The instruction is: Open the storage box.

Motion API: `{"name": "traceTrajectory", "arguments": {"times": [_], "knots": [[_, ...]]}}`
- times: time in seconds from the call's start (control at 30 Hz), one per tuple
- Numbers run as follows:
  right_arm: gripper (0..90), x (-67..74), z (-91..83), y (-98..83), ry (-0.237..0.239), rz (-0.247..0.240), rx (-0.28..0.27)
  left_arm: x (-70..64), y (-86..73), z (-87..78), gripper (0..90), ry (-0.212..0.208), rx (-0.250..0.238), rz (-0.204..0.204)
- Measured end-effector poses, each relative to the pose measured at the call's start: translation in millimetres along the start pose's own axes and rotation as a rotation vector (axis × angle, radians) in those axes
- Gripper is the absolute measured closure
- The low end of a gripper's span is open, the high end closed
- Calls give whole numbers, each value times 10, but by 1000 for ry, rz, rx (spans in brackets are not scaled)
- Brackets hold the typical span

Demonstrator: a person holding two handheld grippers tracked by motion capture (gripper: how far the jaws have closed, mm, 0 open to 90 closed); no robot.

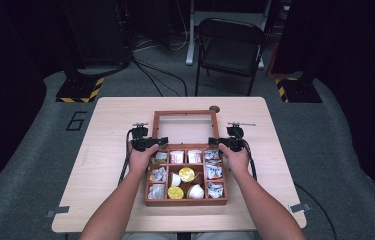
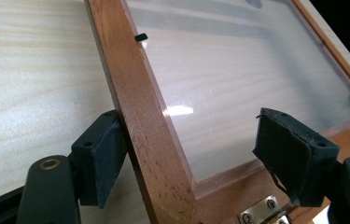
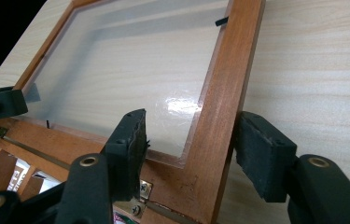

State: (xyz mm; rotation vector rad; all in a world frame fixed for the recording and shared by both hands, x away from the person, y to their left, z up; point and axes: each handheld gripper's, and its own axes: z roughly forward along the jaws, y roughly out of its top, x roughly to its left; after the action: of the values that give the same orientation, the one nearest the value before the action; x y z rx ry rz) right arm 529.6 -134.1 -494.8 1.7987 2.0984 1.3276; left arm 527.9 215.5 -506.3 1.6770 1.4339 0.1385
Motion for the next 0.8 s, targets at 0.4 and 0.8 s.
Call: {"name": "traceTrajectory", "arguments": {"times": [0.4,0.8], "knots": [[435,-36,16,-7,18,48,15,34,-7,12,249,-9,16,-28],[434,-43,20,-12,22,74,18,63,-4,15,253,-22,32,-61]]}}
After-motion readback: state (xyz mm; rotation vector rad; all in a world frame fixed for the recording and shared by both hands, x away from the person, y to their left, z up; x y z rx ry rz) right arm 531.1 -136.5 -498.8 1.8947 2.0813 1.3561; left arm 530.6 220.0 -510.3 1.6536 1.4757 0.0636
